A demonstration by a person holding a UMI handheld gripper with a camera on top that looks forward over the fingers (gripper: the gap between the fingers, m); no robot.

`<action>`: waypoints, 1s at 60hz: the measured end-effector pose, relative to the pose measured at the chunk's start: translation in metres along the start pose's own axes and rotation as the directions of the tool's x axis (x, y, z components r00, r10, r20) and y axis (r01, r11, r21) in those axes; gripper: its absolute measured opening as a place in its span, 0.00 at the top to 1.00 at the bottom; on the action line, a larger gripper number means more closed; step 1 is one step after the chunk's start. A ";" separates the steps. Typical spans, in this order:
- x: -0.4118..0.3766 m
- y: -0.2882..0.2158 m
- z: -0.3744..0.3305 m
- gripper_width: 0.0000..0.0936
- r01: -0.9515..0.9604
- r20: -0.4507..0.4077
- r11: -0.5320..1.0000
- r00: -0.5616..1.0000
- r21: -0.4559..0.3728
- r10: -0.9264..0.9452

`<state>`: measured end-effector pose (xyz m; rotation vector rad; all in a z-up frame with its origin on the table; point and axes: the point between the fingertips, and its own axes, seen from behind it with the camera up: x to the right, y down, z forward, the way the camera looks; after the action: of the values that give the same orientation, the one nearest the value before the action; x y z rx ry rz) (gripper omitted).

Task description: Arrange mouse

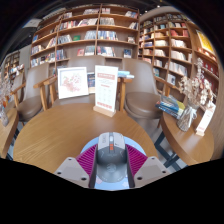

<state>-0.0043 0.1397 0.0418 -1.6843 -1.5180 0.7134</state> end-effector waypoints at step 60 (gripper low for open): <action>-0.005 0.073 -0.249 0.09 -0.072 0.040 0.997 0.997 0.035 0.071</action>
<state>0.2375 0.0936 0.1227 -1.7139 -1.4690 0.8107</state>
